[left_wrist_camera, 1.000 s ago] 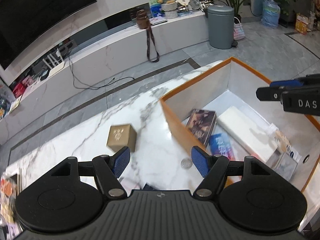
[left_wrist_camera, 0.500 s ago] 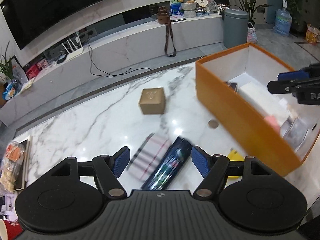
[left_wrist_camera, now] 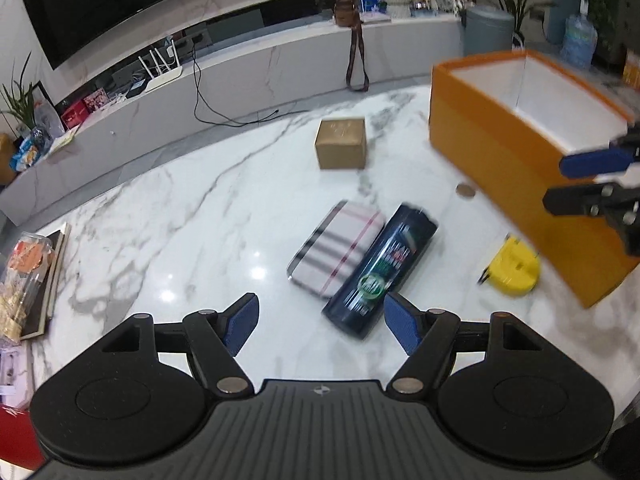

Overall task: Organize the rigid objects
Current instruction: 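Move both tools back toward the shampoo bottle and plaid pouch, then close the left tool on the Clear shampoo bottle while the right tool approaches the plaid pouch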

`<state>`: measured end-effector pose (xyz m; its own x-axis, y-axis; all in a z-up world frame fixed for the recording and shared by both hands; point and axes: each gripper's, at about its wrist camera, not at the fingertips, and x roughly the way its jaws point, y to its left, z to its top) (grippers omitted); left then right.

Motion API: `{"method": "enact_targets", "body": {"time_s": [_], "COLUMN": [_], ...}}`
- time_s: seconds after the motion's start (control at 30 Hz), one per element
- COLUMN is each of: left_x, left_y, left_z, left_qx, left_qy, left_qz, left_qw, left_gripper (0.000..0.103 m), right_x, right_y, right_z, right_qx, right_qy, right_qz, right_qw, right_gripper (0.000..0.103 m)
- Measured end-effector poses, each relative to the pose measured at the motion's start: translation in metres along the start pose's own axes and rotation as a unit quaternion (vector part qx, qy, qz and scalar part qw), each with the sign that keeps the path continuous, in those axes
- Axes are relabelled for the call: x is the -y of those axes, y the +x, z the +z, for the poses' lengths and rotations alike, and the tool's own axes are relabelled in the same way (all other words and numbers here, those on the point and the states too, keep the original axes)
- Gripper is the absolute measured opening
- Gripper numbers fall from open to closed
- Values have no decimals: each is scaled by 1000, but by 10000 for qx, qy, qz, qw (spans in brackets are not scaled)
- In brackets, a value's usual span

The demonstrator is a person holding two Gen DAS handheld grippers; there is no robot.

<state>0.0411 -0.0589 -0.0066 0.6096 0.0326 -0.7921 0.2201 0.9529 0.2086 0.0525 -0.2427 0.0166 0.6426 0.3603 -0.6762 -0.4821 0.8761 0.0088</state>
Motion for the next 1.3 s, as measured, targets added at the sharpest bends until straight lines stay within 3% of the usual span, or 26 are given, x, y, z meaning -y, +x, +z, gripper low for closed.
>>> {"method": "enact_targets", "body": {"time_s": [0.2, 0.37, 0.47, 0.57, 0.73, 0.83, 0.87, 0.9, 1.0, 1.3], "left_x": [18, 29, 34, 37, 37, 37, 37, 37, 32, -13], "left_y": [23, 44, 62, 78, 97, 97, 96, 95, 93, 63], "left_z": [-4, 11, 16, 17, 15, 12, 10, 9, -3, -50], "left_qx": [181, 296, 154, 97, -92, 0, 19, -14, -238, -409], "left_qy": [519, 656, 693, 829, 911, 910, 887, 878, 630, 10], "left_qz": [-344, -690, -905, -849, -1090, -1219, -1273, -1306, -1638, -1164], "left_qw": [9979, 9950, 9934, 9929, 9898, 9884, 9879, 9875, 9842, 9924], "left_gripper": [85, 85, 77, 77, 74, 71, 67, 52, 46, 46], "right_x": [-10, -6, -3, 0, 5, 6, 6, 6, 4, -15], "right_y": [14, 20, 22, 23, 25, 28, 29, 30, 34, 49], "right_z": [3, 2, 1, 3, 3, 3, 3, 3, 4, 8], "right_qx": [-144, -232, -267, -270, -309, -356, -368, -380, -409, -481], "right_qy": [-28, 37, 54, 74, 103, 96, 94, 90, 82, -18], "right_qz": [27, 41, 61, 100, 143, 153, 153, 154, 148, 229], "right_qw": [9999, 9997, 9996, 9996, 9994, 9992, 9992, 9991, 9990, 9986], "right_gripper": [36, 37, 37, 38, 41, 41, 41, 41, 41, 42]}}
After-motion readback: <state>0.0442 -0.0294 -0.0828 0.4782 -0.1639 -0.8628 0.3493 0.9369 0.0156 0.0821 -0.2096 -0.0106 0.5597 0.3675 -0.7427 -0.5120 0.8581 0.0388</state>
